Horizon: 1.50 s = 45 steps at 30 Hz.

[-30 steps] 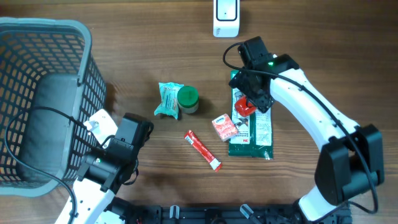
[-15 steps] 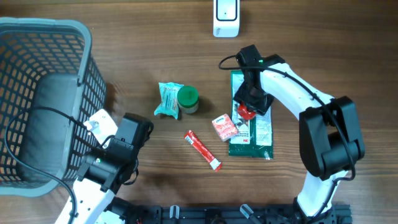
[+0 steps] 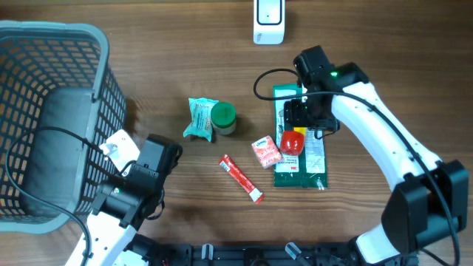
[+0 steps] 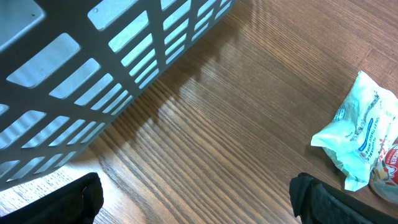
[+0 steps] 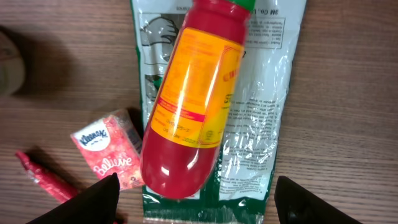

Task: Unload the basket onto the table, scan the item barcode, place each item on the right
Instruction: 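Lift the sauce bottle and swing it upright with the right gripper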

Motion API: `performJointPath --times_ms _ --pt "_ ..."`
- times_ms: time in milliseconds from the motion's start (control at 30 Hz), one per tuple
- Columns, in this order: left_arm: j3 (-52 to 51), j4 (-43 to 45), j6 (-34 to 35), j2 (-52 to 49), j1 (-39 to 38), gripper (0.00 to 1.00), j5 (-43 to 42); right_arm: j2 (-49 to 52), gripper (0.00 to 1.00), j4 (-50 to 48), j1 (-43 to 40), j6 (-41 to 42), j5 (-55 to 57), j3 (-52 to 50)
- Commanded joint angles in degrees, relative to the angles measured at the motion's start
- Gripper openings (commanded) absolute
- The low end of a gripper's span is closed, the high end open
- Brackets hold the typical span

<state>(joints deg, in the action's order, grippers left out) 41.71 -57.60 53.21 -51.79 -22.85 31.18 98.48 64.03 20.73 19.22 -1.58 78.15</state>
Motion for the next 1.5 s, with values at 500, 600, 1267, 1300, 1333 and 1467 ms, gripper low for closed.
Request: performJointPath --times_ms 500,600,1267,1300,1333,1467 --pt "-0.3 0.0 -0.5 0.4 0.3 1.00 0.2 16.1 0.72 -4.2 2.3 31.7 -0.5 -1.8" --pt "-0.3 0.0 -0.5 0.4 0.3 1.00 0.2 18.1 0.65 -2.2 3.5 31.0 4.8 -1.8" --pt "-0.3 0.0 -0.5 0.4 0.3 1.00 0.2 9.3 0.48 -3.1 -8.4 -35.6 -49.2 -0.1" --pt "-0.3 0.0 -0.5 0.4 0.3 1.00 0.2 9.3 0.49 -3.4 -8.4 -39.7 -52.8 -0.9" --pt "-0.3 0.0 -0.5 0.4 0.3 1.00 0.1 9.3 0.49 -3.3 -8.4 -42.0 -54.9 -1.2" --pt "-0.3 0.0 -0.5 0.4 0.3 1.00 0.2 9.3 0.49 -3.5 -8.4 -51.7 -62.4 -2.1"
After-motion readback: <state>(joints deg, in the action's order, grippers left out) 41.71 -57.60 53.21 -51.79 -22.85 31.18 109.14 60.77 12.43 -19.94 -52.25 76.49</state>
